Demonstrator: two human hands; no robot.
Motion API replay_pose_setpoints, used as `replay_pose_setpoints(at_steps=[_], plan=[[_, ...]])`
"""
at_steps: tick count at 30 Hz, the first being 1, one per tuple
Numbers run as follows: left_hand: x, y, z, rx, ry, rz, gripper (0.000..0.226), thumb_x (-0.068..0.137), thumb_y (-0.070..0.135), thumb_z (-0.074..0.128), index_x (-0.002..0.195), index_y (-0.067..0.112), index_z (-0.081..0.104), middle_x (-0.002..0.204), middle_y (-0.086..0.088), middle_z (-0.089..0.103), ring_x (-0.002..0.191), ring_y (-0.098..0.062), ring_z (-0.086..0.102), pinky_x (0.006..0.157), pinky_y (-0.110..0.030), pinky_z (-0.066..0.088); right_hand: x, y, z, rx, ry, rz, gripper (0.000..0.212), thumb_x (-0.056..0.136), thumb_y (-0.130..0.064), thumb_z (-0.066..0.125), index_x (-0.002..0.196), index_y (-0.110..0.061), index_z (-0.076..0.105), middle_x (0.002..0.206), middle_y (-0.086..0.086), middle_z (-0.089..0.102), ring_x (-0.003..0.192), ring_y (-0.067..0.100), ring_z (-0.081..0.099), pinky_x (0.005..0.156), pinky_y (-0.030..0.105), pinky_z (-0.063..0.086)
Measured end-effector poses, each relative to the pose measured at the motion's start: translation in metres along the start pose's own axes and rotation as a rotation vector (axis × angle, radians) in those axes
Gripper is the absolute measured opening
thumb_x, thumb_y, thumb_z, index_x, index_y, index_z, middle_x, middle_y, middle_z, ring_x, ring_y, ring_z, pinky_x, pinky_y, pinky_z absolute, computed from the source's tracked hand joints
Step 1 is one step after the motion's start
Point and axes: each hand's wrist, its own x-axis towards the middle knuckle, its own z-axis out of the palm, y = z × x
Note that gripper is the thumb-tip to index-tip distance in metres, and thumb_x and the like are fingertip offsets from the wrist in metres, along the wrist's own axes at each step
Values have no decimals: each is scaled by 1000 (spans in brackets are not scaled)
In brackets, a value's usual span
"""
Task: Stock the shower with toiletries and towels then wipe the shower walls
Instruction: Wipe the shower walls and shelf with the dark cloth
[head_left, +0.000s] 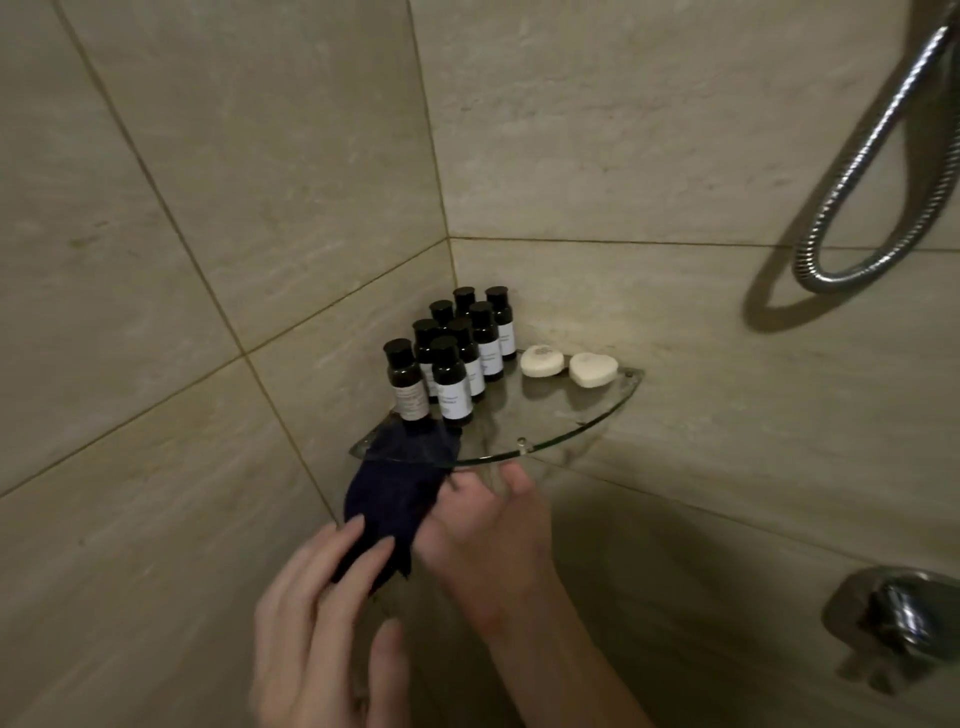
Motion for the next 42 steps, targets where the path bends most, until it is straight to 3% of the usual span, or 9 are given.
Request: replay_pose_setpoints(at_steps=[2,4,6,13,17,20,24,30,42], plan=[[12,6,6,-13,-4,-2,49,101,40,35,128,11,63,142,-8,55,138,-28,44,116,-31,30,-17,-22,0,609,-112,-1,48,87,-35,54,115,3,67,95,-11,67,125,-13,45,123,29,6],[25,2,19,14,-79,-63,59,101,50,32,140,11,54,152,-6,45,146,-24,34,119,-32,24,-17,-49,-15,889,37,282,75,93,-57,41,139,1,52,134,25,61,135,36,51,116,53,30],[34,-7,36,90,-184,-124,69,100,58,25,151,15,41,161,-1,33,152,-18,22,121,-43,24,-32,-77,-34,891,128,241,79,97,-64,32,142,-1,49,133,32,58,126,47,56,107,56,38],[35,-13,61,120,-174,-170,68,98,55,31,151,13,38,161,-4,30,153,-20,18,120,-45,25,-35,-121,-103,879,281,-5,86,96,-63,32,140,11,42,135,36,55,131,48,50,114,52,33],[35,-12,65,163,-170,-154,67,97,52,38,151,12,36,161,-5,28,154,-19,15,119,-37,20,-14,-111,-103,806,252,-27,70,72,-54,71,122,-8,57,126,12,62,132,29,50,116,39,35],[34,-12,64,160,-196,-159,68,96,51,41,153,16,32,163,-1,24,154,-15,10,118,-31,17,4,-96,-86,801,235,-30,95,83,-58,60,159,-28,11,168,11,3,154,26,7,124,41,9],[34,-15,59,148,-223,-174,65,98,50,42,156,23,27,165,6,17,154,-9,4,117,-30,13,22,-70,-78,867,169,-23,69,101,-53,26,130,-4,64,137,20,59,124,31,62,106,37,45],[35,-13,57,147,-237,-153,67,96,41,52,156,21,27,166,5,16,154,-9,2,115,-17,4,46,-48,-53,780,280,-60,50,106,-26,24,117,-10,70,110,14,74,105,24,71,94,42,56],[35,-29,60,120,-287,-114,101,73,31,83,155,22,25,165,0,20,155,-19,9,110,-34,20,3,-49,-40,883,183,181,69,97,-57,35,136,-4,55,134,27,60,125,46,57,114,57,36]])
